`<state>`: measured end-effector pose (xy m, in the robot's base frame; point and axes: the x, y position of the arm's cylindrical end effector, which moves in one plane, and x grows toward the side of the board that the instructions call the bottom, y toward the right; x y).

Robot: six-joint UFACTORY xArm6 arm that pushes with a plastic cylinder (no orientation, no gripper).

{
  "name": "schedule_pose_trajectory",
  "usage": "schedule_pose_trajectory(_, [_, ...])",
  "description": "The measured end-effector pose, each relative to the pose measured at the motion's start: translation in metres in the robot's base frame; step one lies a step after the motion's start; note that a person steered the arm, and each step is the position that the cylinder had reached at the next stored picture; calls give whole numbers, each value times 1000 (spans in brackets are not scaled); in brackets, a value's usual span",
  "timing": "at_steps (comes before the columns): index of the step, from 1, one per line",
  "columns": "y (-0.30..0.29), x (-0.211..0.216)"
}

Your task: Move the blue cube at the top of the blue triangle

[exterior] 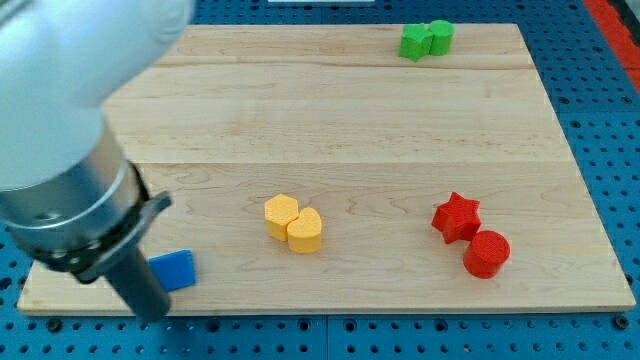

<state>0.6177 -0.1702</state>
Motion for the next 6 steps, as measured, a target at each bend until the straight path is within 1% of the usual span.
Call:
schedule_pose_trajectory(1, [-57,0])
schedule_pose_trajectory(2, [-88,-13])
schedule_pose_trajectory(3, [-84,-56])
schedule_pose_trajectory(4, [-41,-73])
schedule_pose_trajectory(5, [-18,-73])
schedule_pose_trajectory(6, [-28,-74])
